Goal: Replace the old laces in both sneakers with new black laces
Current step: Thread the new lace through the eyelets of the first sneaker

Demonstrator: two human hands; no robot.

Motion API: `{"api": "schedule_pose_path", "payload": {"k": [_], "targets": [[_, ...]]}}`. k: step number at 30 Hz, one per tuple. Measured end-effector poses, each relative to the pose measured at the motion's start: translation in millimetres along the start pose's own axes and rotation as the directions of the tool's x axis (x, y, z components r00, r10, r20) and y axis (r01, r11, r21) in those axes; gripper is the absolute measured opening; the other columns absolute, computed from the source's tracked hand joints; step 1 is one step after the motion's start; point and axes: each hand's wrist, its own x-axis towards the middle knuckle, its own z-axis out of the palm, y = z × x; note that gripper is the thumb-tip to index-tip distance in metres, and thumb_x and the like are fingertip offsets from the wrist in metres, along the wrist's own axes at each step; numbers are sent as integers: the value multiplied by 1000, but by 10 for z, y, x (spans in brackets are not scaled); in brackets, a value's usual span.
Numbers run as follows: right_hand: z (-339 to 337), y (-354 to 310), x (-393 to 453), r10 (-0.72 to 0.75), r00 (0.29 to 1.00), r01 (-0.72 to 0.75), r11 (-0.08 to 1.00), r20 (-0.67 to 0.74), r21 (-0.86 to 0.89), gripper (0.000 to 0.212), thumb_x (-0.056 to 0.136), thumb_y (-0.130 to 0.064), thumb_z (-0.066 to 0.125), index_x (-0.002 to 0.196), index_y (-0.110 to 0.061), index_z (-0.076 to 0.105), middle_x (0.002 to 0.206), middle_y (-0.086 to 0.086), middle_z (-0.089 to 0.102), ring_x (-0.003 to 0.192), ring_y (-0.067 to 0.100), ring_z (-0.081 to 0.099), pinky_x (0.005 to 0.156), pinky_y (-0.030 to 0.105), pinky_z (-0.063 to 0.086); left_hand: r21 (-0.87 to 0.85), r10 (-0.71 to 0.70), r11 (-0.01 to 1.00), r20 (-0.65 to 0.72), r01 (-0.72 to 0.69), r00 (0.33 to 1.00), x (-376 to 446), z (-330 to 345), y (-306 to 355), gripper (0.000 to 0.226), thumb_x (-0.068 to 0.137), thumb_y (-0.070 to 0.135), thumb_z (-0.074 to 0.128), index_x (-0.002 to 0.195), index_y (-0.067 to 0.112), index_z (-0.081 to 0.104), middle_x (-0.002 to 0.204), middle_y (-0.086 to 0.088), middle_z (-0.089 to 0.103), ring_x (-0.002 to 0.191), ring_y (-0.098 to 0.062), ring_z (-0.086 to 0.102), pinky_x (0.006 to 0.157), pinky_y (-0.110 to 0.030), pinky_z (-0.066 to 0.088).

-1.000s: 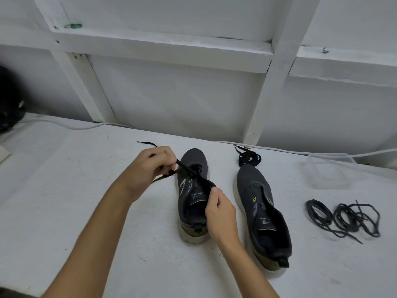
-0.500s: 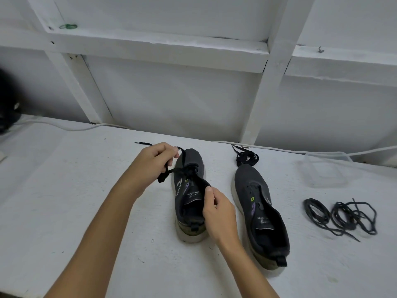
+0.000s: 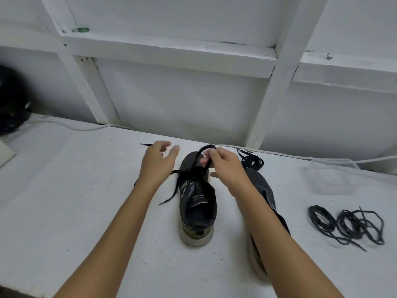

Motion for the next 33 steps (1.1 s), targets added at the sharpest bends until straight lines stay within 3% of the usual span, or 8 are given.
{"api": "schedule_pose_path", "payload": {"k": [2, 7, 12, 17, 21, 25, 28, 33], "targets": [[-80, -1, 29, 127, 991, -120, 984, -46, 135, 33, 108, -38, 42, 96, -20, 67, 74, -7, 71, 76, 12, 69, 73, 31, 52, 85, -30, 996, -113, 40, 993, -35, 39, -153, 27, 95, 44, 57, 111, 23, 63, 109, 7, 62, 103, -15, 60, 86, -30, 43], [-176, 58, 120, 275, 953, -230, 930, -127, 289, 30, 106, -32, 42, 102, -18, 68, 71, -4, 67, 73, 13, 70, 77, 33, 54, 205, -130, 975, 224, 84, 966, -255, 187, -265, 30, 94, 47, 60, 81, 21, 72, 83, 5, 72, 83, -13, 67, 66, -24, 46], [-124, 105, 109, 178, 978, -158, 972, -105, 174, 23, 100, -30, 61, 91, -13, 74, 70, -1, 68, 68, 9, 71, 76, 31, 57, 61, -214, 976, 107, 208, 971, -230, 401, -268, 25, 83, 47, 74, 89, 23, 72, 89, 9, 70, 84, -5, 63, 72, -23, 48], [-98, 118, 196, 137, 988, -141, 988, -72, -58, 28, 101, -26, 57, 89, -6, 73, 73, 4, 64, 71, 14, 65, 70, 28, 61, -314, -275, 877, 293, 364, 916, -113, 384, -156, 7, 92, 23, 63, 85, 21, 66, 88, 3, 62, 74, -10, 51, 60, -22, 36], [-66, 95, 207, 30, 996, -1, 951, 89, -309, 29, 101, -24, 54, 124, -27, 71, 73, -10, 68, 76, 10, 65, 75, 27, 52, -394, -103, 891, 308, 225, 946, -17, 203, -1, 13, 95, 27, 61, 85, 24, 68, 89, 7, 65, 77, -11, 48, 64, -27, 33], [17, 1, 151, 0, 949, 129, 911, 314, -392, 25, 95, -27, 59, 110, -35, 77, 78, -17, 69, 76, 4, 61, 78, 23, 50, -319, 90, 948, 310, 14, 946, 45, 54, 180, 19, 99, 30, 57, 105, 29, 75, 103, 21, 69, 89, 9, 58, 75, -12, 40], [46, -33, 131, -31, 927, 188, 901, 374, -391, 25, 96, -36, 63, 78, -19, 68, 67, -5, 57, 62, 11, 48, 63, 26, 40, -203, 165, 975, 380, -92, 910, 79, 33, 165, 24, 102, 36, 53, 115, 38, 73, 119, 20, 69, 112, 13, 57, 89, -11, 38], [-88, -61, 124, 7, 950, 77, 964, 312, -254, 25, 101, -33, 59, 91, -15, 72, 81, -4, 72, 77, 7, 65, 66, 21, 46, 86, 97, 986, 411, -145, 906, 44, 8, -20, 32, 104, 53, 33, 114, 45, 62, 85, 11, 71, 90, 0, 61, 89, -30, 45]]}}
